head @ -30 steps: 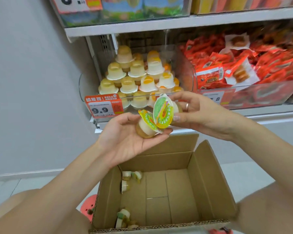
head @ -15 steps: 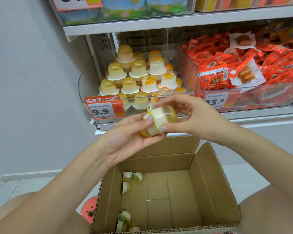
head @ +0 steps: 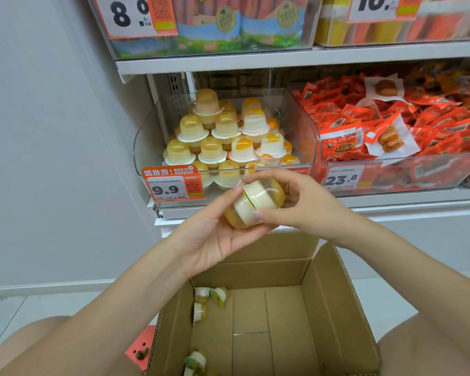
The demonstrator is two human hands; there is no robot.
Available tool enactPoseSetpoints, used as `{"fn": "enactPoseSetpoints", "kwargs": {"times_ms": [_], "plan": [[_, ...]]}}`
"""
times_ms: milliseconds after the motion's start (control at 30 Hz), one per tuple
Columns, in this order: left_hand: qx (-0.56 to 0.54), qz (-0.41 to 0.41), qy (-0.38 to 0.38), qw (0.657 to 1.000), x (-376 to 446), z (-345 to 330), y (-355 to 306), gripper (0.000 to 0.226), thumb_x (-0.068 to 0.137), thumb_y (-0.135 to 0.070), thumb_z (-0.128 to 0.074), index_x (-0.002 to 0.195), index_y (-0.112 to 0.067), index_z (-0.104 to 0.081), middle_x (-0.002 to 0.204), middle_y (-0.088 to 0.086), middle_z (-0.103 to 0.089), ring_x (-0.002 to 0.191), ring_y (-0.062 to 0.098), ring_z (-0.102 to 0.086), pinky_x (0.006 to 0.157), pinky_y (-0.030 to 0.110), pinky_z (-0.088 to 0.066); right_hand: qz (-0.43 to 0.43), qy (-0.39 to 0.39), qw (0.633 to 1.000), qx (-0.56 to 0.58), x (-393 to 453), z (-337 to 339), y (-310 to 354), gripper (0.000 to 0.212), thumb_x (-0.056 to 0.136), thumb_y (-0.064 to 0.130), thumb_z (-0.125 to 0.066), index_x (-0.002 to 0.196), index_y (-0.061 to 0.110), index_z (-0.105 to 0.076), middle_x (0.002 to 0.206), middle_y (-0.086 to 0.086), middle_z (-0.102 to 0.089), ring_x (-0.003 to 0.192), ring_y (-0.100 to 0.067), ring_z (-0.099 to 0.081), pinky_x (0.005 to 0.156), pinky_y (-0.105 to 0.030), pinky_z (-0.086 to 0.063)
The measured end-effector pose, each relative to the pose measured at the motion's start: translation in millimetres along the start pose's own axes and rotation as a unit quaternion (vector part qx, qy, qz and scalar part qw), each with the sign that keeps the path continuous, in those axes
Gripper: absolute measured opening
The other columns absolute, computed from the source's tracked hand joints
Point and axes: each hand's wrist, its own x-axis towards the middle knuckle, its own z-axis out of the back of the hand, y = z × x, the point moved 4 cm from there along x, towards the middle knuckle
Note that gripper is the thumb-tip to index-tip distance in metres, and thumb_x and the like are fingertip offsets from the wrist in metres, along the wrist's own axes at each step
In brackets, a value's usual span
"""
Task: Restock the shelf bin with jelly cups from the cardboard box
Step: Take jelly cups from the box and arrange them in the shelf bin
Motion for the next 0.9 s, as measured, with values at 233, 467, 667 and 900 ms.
{"fn": "enactPoseSetpoints", "kwargs": {"times_ms": [233,467,667,900], "plan": [[0.165,0.022,-0.132,0.977,13.3,44.0,-23.4,0.042,0.083,-0.034,-0.068,0.113,-0.006,-0.06,0.117,0.014,-0.065,0.098,0.028,-0.069,0.079,0.042,-0.058,-0.072,-0.182,0.959,0.206,48.0,19.0,-13.6,0.048,0.08,0.013,-0.074,0.124,0.006,-0.056,0.112,-0.015,-0.067,0.094,-0.021,-0.068,0.087,-0.043,-0.056],[0.377,-0.066,-0.297,0.875,20.8,101.1,-76.4,0.029,0.087,-0.024,-0.065,0.11,-0.008,-0.06,0.115,0.007,-0.061,0.107,0.021,-0.057,0.076,0.031,-0.049,-0.03,-0.365,0.929,-0.051,148.1,73.6,9.5,0.077,0.062,0.041,-0.084,0.123,0.012,-0.048,0.122,-0.005,-0.057,0.11,-0.017,-0.058,0.095,-0.035,-0.05],[0.385,-0.066,-0.284,0.876,27.9,100.6,-79.1,0.014,0.085,-0.016,-0.065,0.091,-0.009,-0.055,0.103,0.008,-0.059,0.098,0.021,-0.056,0.073,0.031,-0.048,-0.017,-0.356,0.923,-0.147,192.3,76.6,6.7,0.073,0.065,0.032,-0.083,0.126,0.007,-0.05,0.116,-0.002,-0.059,0.107,-0.017,-0.058,0.092,-0.03,-0.05],[0.414,-0.063,-0.26,0.87,25.8,92.9,-79.6,0.016,0.084,-0.007,-0.061,0.082,-0.012,-0.046,0.088,0.009,-0.046,0.083,0.02,-0.044,0.069,0.031,-0.039,-0.017,-0.21,0.918,-0.335,212.8,66.6,20.2,0.076,0.069,0.032,-0.082,0.134,0.015,-0.046,0.122,-0.001,-0.053,0.108,-0.015,-0.051,0.084,-0.023,-0.042]]}}
